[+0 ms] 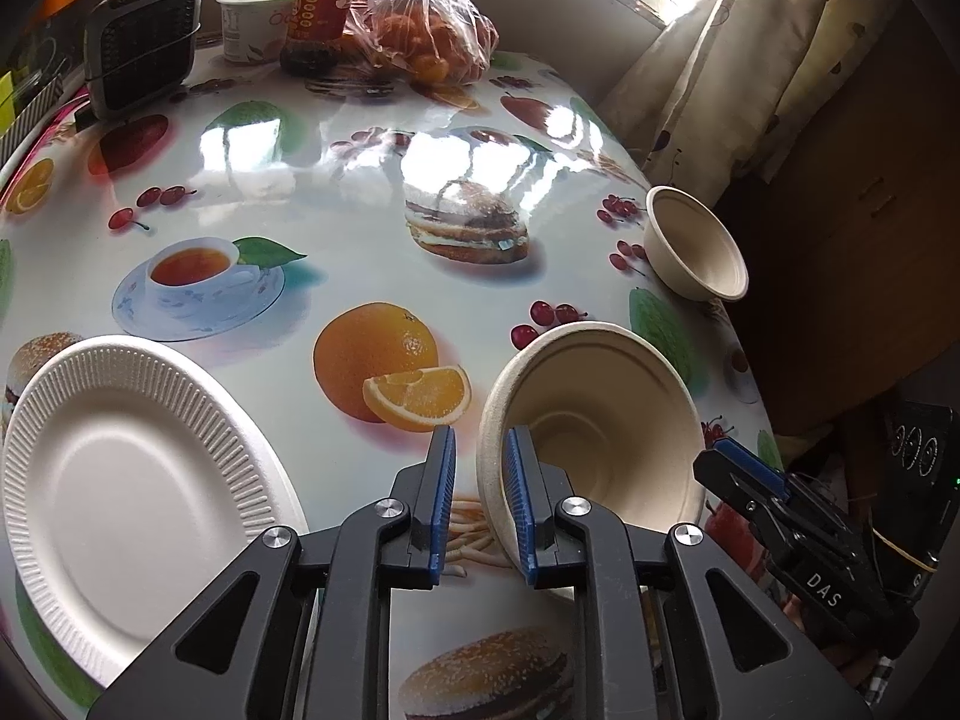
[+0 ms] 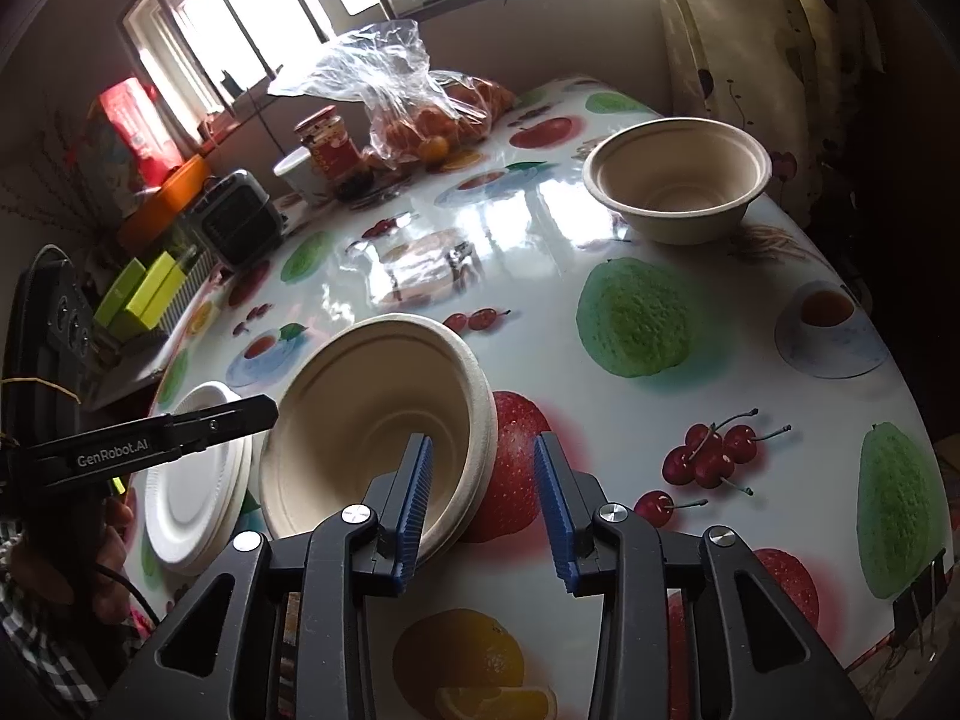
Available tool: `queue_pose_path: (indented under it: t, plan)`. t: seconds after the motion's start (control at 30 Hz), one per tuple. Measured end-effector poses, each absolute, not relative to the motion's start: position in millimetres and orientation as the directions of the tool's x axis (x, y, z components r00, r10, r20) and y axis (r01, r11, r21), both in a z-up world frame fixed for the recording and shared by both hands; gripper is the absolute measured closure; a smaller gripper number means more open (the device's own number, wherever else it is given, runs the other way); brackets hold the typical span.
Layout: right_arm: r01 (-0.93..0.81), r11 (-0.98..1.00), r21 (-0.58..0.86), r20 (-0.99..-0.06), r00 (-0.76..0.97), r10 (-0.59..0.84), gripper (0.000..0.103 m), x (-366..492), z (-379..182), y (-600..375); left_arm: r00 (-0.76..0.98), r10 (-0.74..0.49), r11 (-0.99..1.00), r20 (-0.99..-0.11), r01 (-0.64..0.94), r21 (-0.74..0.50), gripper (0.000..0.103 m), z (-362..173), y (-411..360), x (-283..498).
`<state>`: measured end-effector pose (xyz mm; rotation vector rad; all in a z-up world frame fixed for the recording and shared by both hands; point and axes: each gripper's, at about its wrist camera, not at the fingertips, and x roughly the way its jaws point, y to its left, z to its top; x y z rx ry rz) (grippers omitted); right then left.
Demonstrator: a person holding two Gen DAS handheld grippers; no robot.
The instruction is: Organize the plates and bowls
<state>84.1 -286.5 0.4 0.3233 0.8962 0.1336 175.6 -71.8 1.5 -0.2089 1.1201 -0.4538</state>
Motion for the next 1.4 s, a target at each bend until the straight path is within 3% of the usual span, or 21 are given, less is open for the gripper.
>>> queue_pose_path:
  t: [1.4]
  plan:
    - [0.219,0.947,0.234,-0.705,0.709,0.011,0.066,127.6,29.6,-397.3,0.358,-0.5,0.832,-0.788,0.45,-0.324,0.082,44.7,-199.9,274.7]
